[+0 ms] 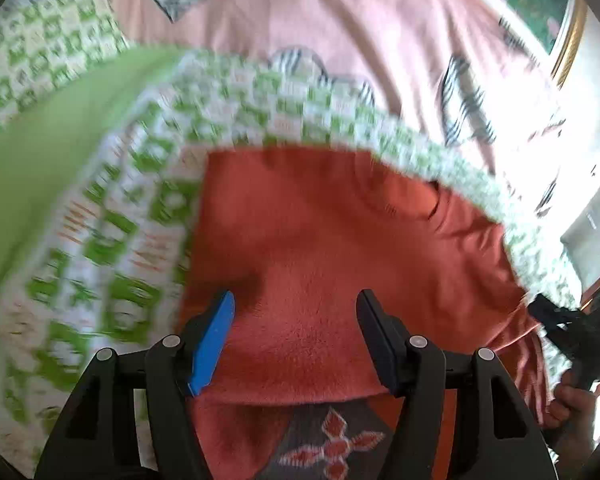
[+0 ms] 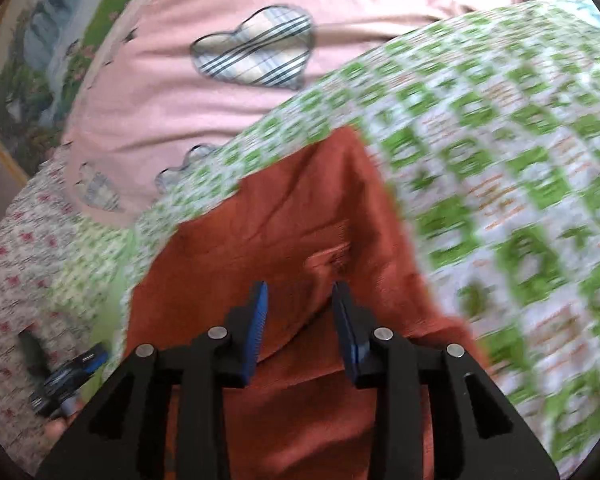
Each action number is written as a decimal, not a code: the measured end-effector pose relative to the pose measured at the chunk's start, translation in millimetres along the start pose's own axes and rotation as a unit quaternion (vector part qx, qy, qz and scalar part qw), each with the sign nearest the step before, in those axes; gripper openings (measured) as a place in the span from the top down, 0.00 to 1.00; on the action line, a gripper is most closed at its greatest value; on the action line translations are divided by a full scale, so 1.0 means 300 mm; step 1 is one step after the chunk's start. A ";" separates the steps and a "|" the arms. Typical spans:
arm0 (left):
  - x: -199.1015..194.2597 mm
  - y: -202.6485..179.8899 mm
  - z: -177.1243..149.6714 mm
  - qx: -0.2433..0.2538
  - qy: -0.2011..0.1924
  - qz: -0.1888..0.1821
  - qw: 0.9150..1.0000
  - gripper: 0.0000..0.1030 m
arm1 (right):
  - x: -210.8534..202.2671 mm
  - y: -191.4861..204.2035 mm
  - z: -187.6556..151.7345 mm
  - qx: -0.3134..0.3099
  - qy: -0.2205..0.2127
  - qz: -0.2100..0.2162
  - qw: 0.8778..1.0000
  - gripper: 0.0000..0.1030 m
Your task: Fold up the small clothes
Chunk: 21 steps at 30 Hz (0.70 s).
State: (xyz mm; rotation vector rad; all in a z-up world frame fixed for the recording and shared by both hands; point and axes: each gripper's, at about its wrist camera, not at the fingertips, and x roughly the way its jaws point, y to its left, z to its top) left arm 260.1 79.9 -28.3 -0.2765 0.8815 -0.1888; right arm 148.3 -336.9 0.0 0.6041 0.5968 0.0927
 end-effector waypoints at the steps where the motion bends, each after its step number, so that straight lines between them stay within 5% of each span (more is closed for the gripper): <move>1: 0.037 0.004 0.003 -0.002 0.011 0.014 1.000 0.42 | 0.015 0.015 -0.003 -0.009 0.007 0.002 1.000 0.65; 3: 0.089 0.034 0.003 -0.005 0.021 0.051 0.998 0.58 | 0.075 0.039 0.000 -0.024 0.036 0.021 0.999 0.65; 6: 0.098 0.056 0.016 -0.006 0.022 0.058 0.998 0.63 | 0.138 0.025 0.013 -0.031 0.054 -0.017 0.998 0.65; 11: 0.082 0.045 0.012 0.009 0.025 0.068 0.997 0.66 | 0.133 -0.024 0.023 -0.016 0.054 -0.056 0.997 0.79; 16: -0.078 0.029 -0.074 0.019 0.004 0.078 0.997 0.42 | -0.016 0.015 -0.018 -0.041 0.035 -0.059 0.997 0.61; 21: -0.259 0.050 -0.221 0.008 0.008 0.059 0.998 0.38 | -0.204 0.031 -0.097 -0.050 0.023 -0.044 0.998 0.59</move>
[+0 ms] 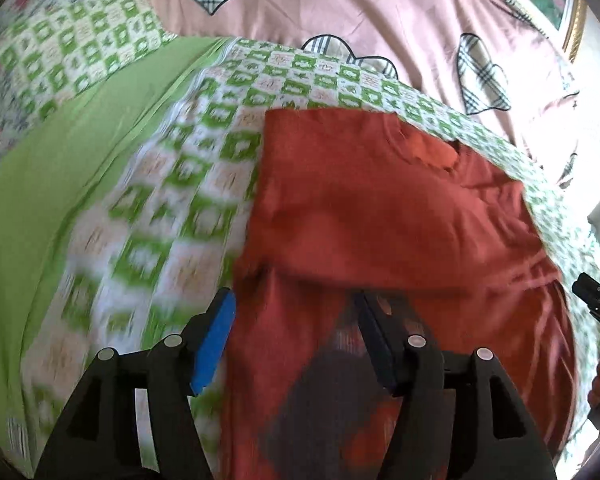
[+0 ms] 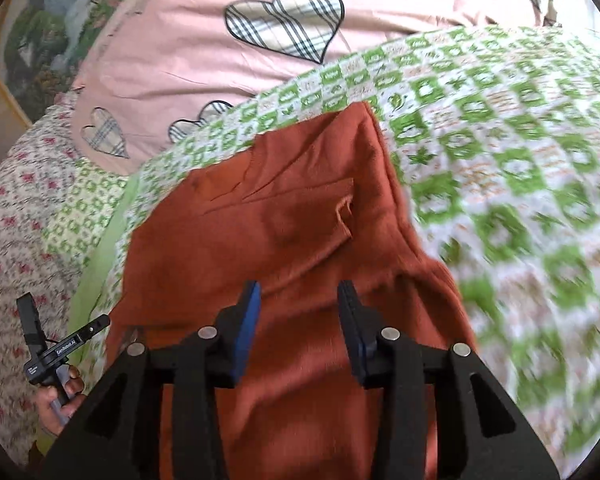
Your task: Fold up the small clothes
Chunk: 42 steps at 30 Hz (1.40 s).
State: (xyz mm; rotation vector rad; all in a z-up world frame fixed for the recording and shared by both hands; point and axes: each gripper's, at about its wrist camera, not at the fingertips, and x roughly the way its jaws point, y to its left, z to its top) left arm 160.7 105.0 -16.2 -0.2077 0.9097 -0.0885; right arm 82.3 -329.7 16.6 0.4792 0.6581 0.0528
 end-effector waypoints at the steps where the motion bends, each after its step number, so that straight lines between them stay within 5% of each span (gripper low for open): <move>1: -0.024 0.007 -0.028 -0.002 0.001 -0.002 1.000 0.38 | -0.048 -0.006 -0.031 0.003 -0.004 0.004 1.000 0.59; 15: -0.317 0.155 -0.495 -0.035 0.040 -0.029 0.998 0.34 | -0.349 -0.114 -0.425 0.024 0.028 -0.001 0.999 0.56; 23: -0.256 0.128 -0.682 -0.044 0.098 -0.064 0.992 0.38 | -0.357 -0.131 -0.574 0.035 0.054 0.043 0.997 0.56; 26: -0.218 0.105 -0.697 -0.052 0.109 -0.095 0.988 0.44 | -0.346 -0.135 -0.595 0.043 0.048 0.063 0.996 0.56; 30: -0.212 0.076 -0.696 -0.034 0.104 -0.090 0.990 0.45 | -0.329 -0.123 -0.608 0.042 0.040 0.082 0.995 0.56; 31: -0.214 0.078 -0.694 -0.033 0.104 -0.095 0.990 0.48 | -0.325 -0.121 -0.609 0.043 0.039 0.085 0.995 0.59; 34: -0.227 0.088 -0.693 -0.031 0.103 -0.117 0.987 0.72 | -0.323 -0.124 -0.617 0.041 0.047 0.079 0.995 0.93; 36: -0.241 0.083 -0.687 -0.023 0.094 -0.120 0.988 0.88 | -0.350 -0.134 -0.627 0.046 0.038 0.081 0.995 0.93; 42: -0.305 0.090 -0.673 0.002 0.061 -0.135 0.989 0.91 | -0.477 -0.232 -0.607 0.071 0.001 0.078 0.994 0.94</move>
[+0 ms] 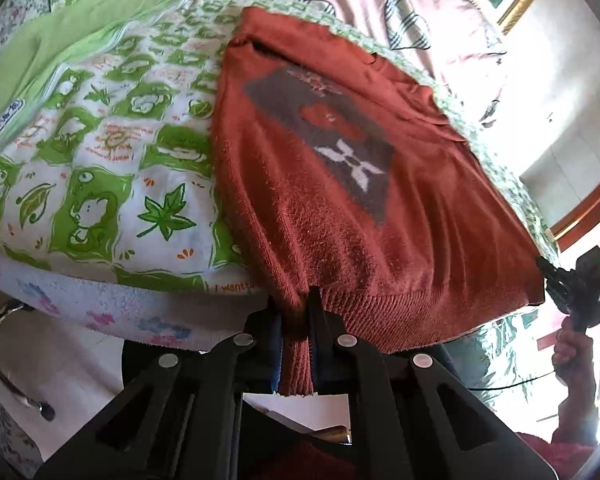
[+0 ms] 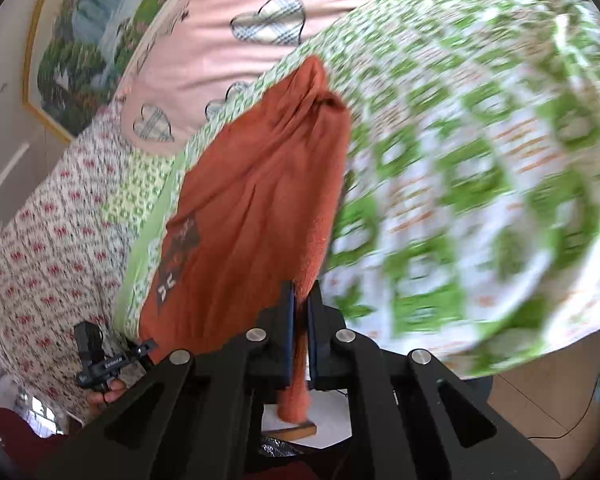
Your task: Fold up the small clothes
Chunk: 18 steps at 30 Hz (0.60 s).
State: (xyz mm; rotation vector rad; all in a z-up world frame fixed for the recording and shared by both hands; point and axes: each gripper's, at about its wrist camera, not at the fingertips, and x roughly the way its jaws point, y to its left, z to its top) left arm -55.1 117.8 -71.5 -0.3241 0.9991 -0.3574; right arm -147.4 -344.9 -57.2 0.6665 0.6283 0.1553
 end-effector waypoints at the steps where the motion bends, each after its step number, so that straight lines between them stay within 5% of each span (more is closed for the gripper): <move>1: 0.001 0.006 -0.002 -0.001 0.001 -0.003 1.000 0.91 | 0.004 -0.007 0.001 0.000 0.006 -0.001 1.000 0.94; 6: 0.042 0.052 -0.012 -0.030 0.044 -0.014 0.998 0.83 | 0.056 -0.011 -0.016 0.006 0.041 0.010 0.999 0.90; 8: 0.051 0.049 -0.015 -0.028 0.048 -0.017 0.998 0.71 | 0.060 -0.017 -0.028 0.002 0.056 0.018 0.998 0.66; 11: 0.084 0.041 -0.020 -0.024 0.066 -0.025 0.997 0.64 | 0.062 -0.013 -0.040 -0.007 0.073 0.043 0.996 0.50; 14: 0.110 0.017 -0.009 -0.005 0.070 -0.030 0.997 0.68 | 0.087 -0.002 -0.029 -0.015 0.088 0.047 0.995 0.50; 16: 0.113 -0.007 -0.002 0.018 0.063 -0.030 0.997 0.85 | 0.107 0.011 -0.019 -0.024 0.094 0.056 0.994 0.50; 18: 0.101 -0.015 -0.005 0.027 0.057 -0.033 0.997 0.92 | 0.123 0.028 -0.014 -0.036 0.099 0.056 0.993 0.71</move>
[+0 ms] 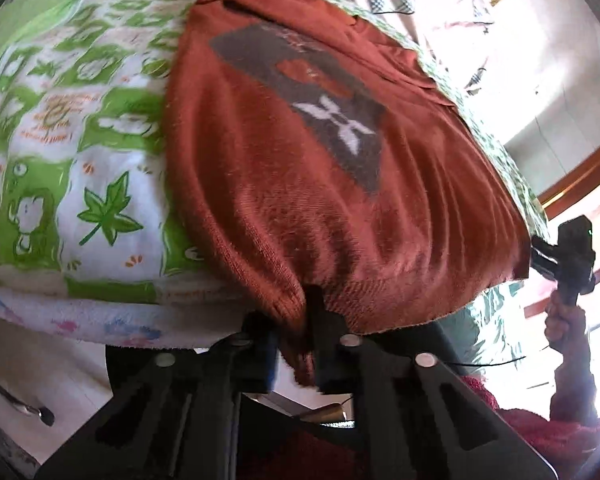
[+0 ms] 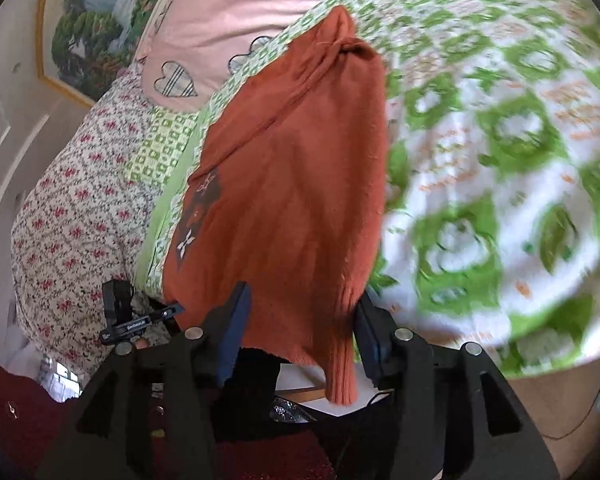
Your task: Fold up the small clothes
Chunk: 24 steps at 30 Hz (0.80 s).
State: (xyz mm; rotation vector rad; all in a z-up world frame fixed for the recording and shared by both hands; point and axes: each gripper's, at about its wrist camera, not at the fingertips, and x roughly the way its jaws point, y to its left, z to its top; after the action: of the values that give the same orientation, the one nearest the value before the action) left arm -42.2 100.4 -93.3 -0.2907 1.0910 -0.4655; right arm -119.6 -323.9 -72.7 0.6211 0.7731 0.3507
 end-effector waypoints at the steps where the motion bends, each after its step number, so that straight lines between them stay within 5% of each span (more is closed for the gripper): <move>1: -0.012 -0.003 -0.004 0.005 -0.005 -0.001 1.000 0.92 | 0.008 0.004 0.001 -0.001 0.002 0.004 1.000 0.93; 13: -0.242 -0.059 0.066 0.005 -0.129 -0.070 0.989 0.94 | -0.072 0.006 0.024 0.032 -0.082 0.109 0.990 0.93; 24: -0.286 -0.036 0.396 -0.009 -0.217 -0.074 0.973 0.94 | -0.052 0.093 0.376 0.003 -0.156 0.127 0.980 0.93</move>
State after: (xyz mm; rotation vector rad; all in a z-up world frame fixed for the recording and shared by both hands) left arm 29.7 133.7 30.5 -0.4678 0.6496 -0.4970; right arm -49.0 -354.5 15.8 0.7612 0.3947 0.4710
